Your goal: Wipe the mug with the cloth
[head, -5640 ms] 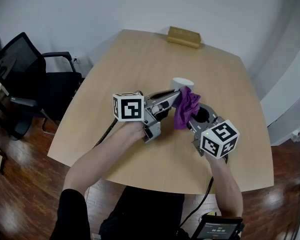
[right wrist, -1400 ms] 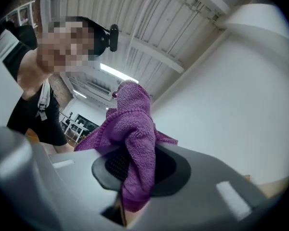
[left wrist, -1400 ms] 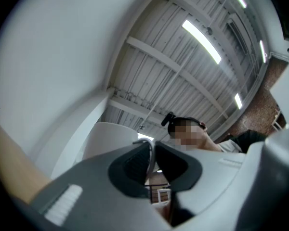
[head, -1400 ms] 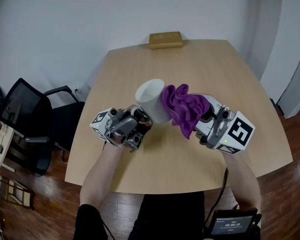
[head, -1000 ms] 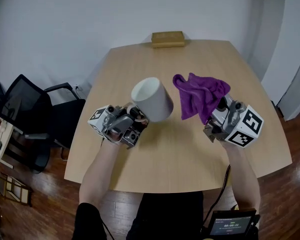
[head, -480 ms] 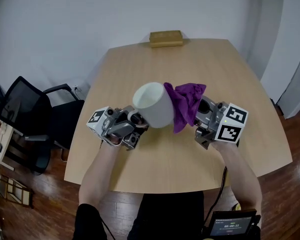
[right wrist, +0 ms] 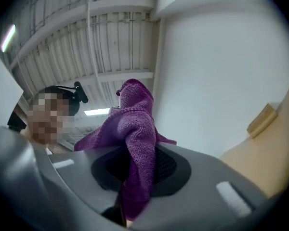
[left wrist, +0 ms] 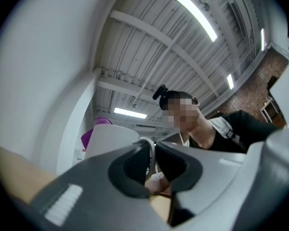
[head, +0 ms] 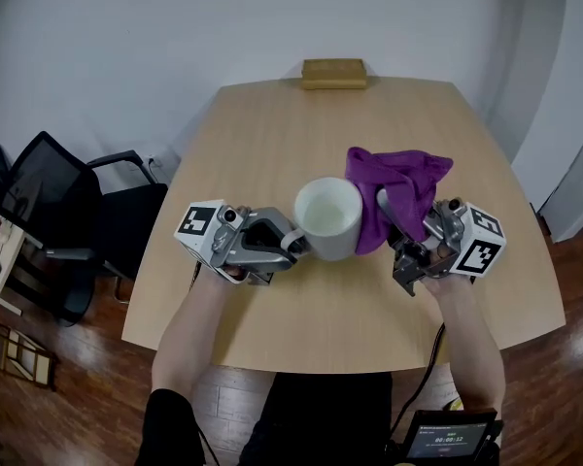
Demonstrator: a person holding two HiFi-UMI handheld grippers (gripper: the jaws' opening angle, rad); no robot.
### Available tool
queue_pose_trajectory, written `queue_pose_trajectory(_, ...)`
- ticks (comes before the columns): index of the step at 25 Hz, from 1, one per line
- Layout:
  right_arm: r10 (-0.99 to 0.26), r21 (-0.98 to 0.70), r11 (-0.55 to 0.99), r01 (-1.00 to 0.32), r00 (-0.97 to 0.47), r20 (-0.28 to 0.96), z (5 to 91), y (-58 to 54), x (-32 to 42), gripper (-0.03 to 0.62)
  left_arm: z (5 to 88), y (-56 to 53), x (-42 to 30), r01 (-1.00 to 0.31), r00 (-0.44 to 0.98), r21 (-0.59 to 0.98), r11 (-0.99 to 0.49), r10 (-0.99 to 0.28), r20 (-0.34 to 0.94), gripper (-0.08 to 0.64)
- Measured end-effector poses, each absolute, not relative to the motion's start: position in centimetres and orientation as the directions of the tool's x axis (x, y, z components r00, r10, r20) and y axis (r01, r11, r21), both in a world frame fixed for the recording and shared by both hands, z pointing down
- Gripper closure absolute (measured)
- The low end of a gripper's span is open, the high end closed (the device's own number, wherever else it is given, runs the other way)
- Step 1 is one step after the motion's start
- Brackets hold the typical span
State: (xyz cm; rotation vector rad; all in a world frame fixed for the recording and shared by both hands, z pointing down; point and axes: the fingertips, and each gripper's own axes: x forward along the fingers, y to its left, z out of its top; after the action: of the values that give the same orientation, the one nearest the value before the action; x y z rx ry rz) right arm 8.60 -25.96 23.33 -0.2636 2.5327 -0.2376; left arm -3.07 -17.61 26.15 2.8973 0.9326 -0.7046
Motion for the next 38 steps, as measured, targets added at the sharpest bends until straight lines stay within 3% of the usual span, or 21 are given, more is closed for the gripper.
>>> queue_pose_trajectory(4, -0.245, -0.358, 0.93, -0.089, -0.874, -0.419, 26.8, -27.3, 7.3, 0.518, 27.0, -17.2, -2.5, 0.551, 0.745, -0.141, -0.822, 0.562, -0.361, 0.492)
queue_pose_trajectory(9, -0.317, -0.396, 0.873, -0.286, -0.948, -0.013, 34.8, -29.9, 5.0, 0.518, 28.6, -17.4, -2.2, 0.538, 0.783, -0.144, -0.831, 0.555, -0.28, 0.489)
queue_pose_trajectory(11, -0.348, -0.368, 0.865, -0.342, -0.936, 0.052, 35.8, -30.3, 5.1, 0.517, 28.5, -17.6, -1.6, 0.526, 0.791, -0.131, -0.84, 0.54, -0.287, 0.492)
queue_pose_trajectory(15, -0.387, -0.391, 0.862, -0.324, -0.917, -0.093, 32.8, -30.6, 7.1, 0.517, 29.5, -17.1, -0.8, 0.501, 0.832, -0.16, -0.85, 0.524, -0.18, 0.494)
queue_pose_trajectory(18, -0.31, -0.401, 0.902, -0.16, -0.887, -0.343, 28.6, -29.6, 9.5, 0.518, 31.4, -16.8, -0.2, 0.503, 0.852, -0.174, -0.847, 0.519, -0.063, 0.491)
queue_pose_trajectory(20, -0.199, -0.387, 0.922, -0.02, -0.883, -0.426, 27.3, -28.4, 9.6, 0.518, 31.5, -16.7, -0.3, 0.516, 0.845, -0.173, -0.839, 0.531, -0.056, 0.491)
queue_pose_trajectory(24, -0.082, -0.446, 0.89, 0.099, -0.926, -0.368, 28.7, -27.4, 7.5, 0.518, 30.9, -15.7, -0.4, 0.555, 0.817, -0.188, -0.81, 0.573, -0.058, 0.486)
queue_pose_trajectory(29, -0.072, -0.512, 0.858, 0.02, -0.985, -0.16, 33.6, -27.8, 4.9, 0.518, 31.0, -14.1, -0.4, 0.608, 0.781, -0.2, -0.768, 0.624, -0.023, 0.484)
queue_pose_trajectory(32, -0.112, -0.441, 0.893, -0.094, -0.994, -0.014, 35.3, -27.8, 4.8, 0.517, 31.7, -13.1, 0.1, 0.639, 0.76, -0.19, -0.745, 0.649, 0.011, 0.493)
queue_pose_trajectory(35, -0.089, -0.353, 0.935, -0.028, -0.984, -0.157, 31.3, -26.9, 6.8, 0.517, 31.8, -12.2, 0.2, 0.668, 0.739, -0.173, -0.723, 0.673, 0.041, 0.491)
queue_pose_trajectory(38, 0.072, -0.217, 0.961, 0.171, -0.914, -0.399, 25.9, -23.5, 9.8, 0.518, 32.3, -11.6, 0.3, 0.685, 0.726, -0.171, -0.708, 0.683, 0.082, 0.492)
